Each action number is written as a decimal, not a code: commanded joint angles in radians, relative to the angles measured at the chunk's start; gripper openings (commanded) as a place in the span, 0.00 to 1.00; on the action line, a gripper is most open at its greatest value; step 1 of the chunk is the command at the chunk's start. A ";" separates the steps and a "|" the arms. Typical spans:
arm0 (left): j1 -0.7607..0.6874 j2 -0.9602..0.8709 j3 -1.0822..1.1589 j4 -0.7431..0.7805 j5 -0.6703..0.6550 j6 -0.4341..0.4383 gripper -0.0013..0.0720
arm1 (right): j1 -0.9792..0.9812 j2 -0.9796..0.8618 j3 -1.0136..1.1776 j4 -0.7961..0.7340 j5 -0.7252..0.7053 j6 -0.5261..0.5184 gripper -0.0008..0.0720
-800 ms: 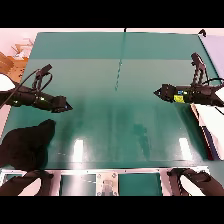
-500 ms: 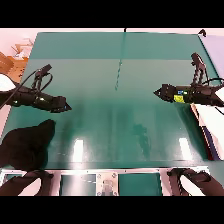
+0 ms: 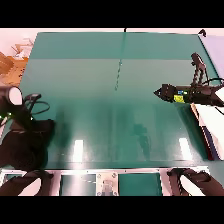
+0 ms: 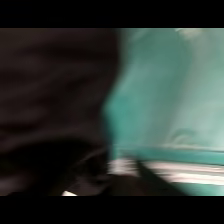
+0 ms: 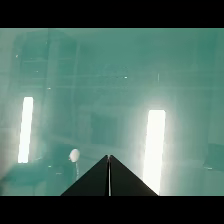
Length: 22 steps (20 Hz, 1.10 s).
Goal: Fold the shirts.
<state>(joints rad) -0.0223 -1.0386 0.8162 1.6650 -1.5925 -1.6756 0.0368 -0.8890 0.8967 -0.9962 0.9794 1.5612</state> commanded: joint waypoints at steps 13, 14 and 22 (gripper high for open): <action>0.000 -0.012 -0.338 0.278 0.381 -0.011 0.05 | 0.001 0.000 0.000 0.000 -0.004 0.000 0.04; 0.000 -0.012 -0.333 0.270 0.370 0.015 0.05 | 0.001 0.000 0.000 0.000 -0.004 0.000 0.04; -0.090 -0.012 0.155 -0.022 0.204 0.116 0.04 | -0.015 0.000 0.001 0.008 -0.008 0.000 0.04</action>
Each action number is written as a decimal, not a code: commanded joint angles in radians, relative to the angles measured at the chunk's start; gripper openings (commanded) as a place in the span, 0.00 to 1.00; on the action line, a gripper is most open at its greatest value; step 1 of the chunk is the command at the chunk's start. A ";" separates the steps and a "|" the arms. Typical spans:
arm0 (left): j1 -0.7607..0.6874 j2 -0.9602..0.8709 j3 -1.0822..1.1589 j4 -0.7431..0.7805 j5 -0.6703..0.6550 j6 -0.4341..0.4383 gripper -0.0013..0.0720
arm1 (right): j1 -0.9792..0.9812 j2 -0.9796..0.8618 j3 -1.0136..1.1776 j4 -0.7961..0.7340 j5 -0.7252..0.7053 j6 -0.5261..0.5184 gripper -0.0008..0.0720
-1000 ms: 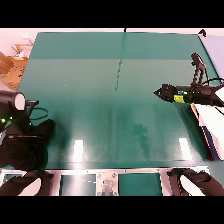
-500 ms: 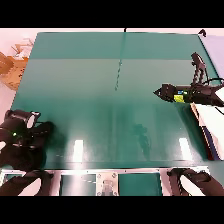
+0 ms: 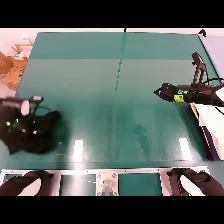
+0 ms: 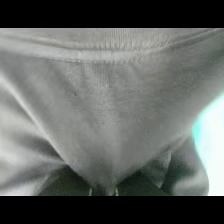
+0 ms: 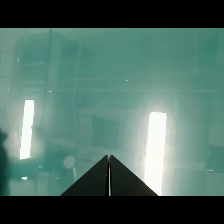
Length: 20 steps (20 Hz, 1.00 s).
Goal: Fold the shirts.
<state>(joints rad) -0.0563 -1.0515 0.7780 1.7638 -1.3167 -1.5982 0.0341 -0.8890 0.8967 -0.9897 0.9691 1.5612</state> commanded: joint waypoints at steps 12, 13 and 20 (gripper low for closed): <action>-0.628 -0.220 0.513 -0.503 0.346 -0.016 0.11 | -0.213 0.000 0.002 0.002 0.150 -0.003 0.07; -0.633 -0.263 0.513 -0.541 0.345 -0.017 0.66 | -0.213 0.000 0.002 0.002 0.155 -0.003 0.22; -0.387 -0.222 0.628 -0.577 0.043 -0.016 0.96 | -0.219 -0.019 0.002 0.002 0.198 -0.061 0.63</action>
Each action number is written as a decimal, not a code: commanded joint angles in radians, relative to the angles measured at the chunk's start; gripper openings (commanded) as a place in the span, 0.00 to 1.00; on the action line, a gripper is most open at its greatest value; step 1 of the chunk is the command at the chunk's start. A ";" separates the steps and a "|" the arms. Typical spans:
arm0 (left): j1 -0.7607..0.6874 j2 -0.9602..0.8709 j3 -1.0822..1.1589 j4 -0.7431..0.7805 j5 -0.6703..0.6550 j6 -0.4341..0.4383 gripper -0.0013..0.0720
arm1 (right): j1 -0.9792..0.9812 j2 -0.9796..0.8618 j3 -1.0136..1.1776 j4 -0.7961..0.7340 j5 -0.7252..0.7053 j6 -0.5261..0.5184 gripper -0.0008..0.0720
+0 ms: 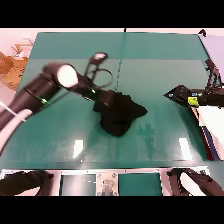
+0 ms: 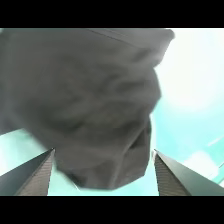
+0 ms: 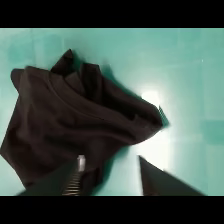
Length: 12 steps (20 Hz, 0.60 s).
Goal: Fold the shirts.
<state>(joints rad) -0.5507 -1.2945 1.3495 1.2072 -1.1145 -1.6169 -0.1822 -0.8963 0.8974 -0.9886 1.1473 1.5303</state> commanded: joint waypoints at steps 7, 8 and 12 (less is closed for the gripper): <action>0.330 0.067 -0.058 0.049 -0.274 0.002 0.96 | -0.002 -0.215 -0.062 0.002 0.010 -0.051 0.63; 0.330 0.067 -0.123 0.006 -0.195 0.003 0.96 | 0.002 -0.256 -0.084 0.005 -0.014 -0.051 0.62; 0.330 0.048 -0.399 -0.265 0.250 0.082 0.96 | 0.037 -0.402 -0.112 0.050 -0.076 -0.111 0.59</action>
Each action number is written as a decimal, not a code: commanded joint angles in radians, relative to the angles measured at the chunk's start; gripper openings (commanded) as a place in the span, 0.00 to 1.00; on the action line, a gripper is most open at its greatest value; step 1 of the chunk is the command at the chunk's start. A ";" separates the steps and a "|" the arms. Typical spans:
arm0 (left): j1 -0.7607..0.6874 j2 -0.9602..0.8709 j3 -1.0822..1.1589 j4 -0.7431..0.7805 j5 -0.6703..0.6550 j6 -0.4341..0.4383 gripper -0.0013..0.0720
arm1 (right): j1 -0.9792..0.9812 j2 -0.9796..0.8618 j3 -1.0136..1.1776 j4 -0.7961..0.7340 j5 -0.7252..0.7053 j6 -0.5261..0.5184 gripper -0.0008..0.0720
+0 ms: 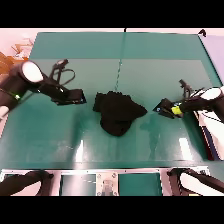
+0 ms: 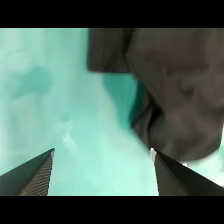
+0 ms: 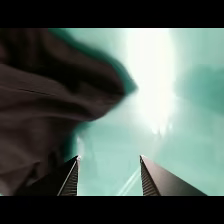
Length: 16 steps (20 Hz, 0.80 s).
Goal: Fold the shirts.
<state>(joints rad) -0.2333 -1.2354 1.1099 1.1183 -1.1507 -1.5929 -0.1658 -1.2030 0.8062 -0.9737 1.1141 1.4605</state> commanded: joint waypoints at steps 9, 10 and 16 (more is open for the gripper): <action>-0.039 -0.319 -0.225 -0.819 0.609 0.487 0.83 | 0.095 -0.252 -0.018 0.280 -0.170 -0.187 0.57; -0.048 -0.343 -0.225 -0.887 0.624 0.528 0.83 | 0.095 -0.261 -0.018 0.295 -0.174 -0.191 0.54; -0.053 -0.404 -0.165 -0.964 0.607 0.610 0.46 | 0.093 -0.268 -0.016 0.297 -0.182 -0.224 0.05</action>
<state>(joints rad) -0.2855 -1.6154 0.9165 0.2066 -0.5438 -1.0348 -0.0731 -1.4658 0.7879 -0.6991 0.9352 1.2701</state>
